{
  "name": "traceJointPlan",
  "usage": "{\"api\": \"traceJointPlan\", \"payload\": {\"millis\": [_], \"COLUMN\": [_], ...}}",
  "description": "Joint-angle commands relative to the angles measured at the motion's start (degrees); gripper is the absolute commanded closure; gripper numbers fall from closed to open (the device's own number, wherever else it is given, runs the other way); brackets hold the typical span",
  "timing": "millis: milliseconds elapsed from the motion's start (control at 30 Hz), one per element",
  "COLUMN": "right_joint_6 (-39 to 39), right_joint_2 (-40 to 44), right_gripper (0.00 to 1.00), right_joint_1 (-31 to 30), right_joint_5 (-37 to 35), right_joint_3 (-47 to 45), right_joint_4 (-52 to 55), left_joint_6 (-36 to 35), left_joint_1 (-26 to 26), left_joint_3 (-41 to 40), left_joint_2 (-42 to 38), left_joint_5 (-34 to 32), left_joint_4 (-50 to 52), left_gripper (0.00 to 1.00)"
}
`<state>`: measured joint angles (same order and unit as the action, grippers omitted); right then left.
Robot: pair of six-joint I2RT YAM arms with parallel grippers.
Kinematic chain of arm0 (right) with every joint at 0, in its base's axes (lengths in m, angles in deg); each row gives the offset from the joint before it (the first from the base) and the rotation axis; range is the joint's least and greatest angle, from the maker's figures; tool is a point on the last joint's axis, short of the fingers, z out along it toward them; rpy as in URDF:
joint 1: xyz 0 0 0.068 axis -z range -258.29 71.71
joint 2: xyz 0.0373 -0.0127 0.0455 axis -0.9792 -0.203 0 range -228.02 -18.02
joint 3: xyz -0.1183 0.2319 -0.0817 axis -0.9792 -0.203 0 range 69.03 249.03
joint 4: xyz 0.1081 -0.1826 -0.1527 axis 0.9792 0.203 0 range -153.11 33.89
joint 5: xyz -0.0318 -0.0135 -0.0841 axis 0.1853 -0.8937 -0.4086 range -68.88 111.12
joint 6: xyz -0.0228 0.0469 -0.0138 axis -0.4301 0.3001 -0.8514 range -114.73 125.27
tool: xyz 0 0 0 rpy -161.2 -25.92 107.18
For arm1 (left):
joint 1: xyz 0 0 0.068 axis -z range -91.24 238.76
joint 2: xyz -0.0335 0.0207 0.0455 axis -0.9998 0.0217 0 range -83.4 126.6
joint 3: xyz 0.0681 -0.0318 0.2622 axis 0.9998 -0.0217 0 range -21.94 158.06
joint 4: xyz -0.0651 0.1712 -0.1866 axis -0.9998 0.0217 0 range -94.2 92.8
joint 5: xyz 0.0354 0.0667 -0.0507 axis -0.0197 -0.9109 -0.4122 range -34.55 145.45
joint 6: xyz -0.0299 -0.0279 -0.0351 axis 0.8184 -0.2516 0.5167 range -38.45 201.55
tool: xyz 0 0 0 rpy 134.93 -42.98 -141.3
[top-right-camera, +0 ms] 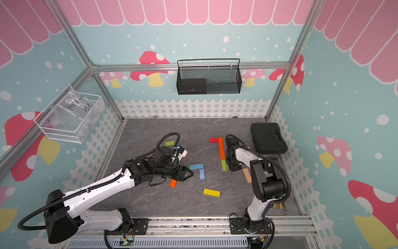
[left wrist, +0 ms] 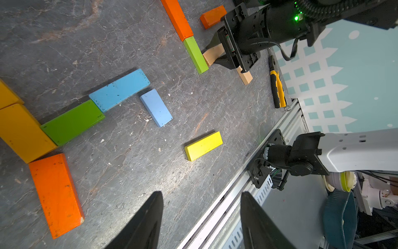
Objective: Assemble a giraffe with building blocks
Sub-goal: Assemble the building block at the center of the board.
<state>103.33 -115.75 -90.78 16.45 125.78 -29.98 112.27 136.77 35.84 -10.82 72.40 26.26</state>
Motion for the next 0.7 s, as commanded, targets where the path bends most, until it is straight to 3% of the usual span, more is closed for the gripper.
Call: {"api": "traceJointPlan", "payload": {"millis": [0,67,300,600,667], "right_joint_6": [2.55,2.73,1.38,-3.67,-6.00], "right_joint_2": [-0.13,0.08,0.63,6.99,10.07], "right_gripper": [0.68,0.66,0.42,0.32,0.24], "right_joint_1": [-0.87,-0.86,-0.89,-0.87,-0.70], "right_joint_5": [1.59,1.50,0.48,-4.28,-6.58], "right_joint_3": [-2.08,-2.17,-0.61,1.96,3.01], "right_joint_4": [1.24,1.24,2.21,6.49,8.54], "left_joint_6": [-1.36,-1.45,-1.47,-2.48,-2.89], "left_joint_1": [-0.46,-0.46,-0.45,-0.46,-0.44], "left_joint_3": [-0.34,-0.30,0.13,3.45,4.91], "left_joint_2": [-1.08,-0.99,-0.54,1.91,3.00], "left_joint_5": [-0.76,-0.70,-0.60,-0.78,-1.15], "left_joint_4": [0.44,0.39,0.39,1.26,1.74], "left_gripper": [0.40,0.40,0.39,0.35,0.35]}}
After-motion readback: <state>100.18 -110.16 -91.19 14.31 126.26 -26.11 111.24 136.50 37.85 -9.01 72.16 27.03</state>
